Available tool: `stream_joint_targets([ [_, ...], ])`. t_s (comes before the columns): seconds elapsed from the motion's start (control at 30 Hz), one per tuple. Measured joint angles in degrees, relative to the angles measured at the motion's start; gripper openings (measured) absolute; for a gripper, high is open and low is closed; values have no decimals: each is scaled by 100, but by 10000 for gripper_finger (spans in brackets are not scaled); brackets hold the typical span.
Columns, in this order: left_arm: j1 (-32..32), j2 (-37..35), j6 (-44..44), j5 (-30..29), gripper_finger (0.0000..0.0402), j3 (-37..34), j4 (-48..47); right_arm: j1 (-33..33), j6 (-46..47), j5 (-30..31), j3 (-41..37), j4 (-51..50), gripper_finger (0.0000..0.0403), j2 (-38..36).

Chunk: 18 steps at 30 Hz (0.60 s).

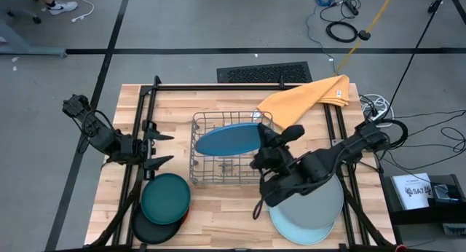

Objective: Sort dishes
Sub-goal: Put the blue plate into the green dish rack

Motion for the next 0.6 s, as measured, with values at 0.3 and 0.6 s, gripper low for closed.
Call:
stream_joint_targets([
  [0.3, -1, 0, -1, -28, 270, 0, -9, 62, 163, 48, 0, 285, 0, 98],
  [0.6, -1, 0, -1, -26, 270, 0, -20, 350, 363, -344, 0, -393, 0, 93],
])
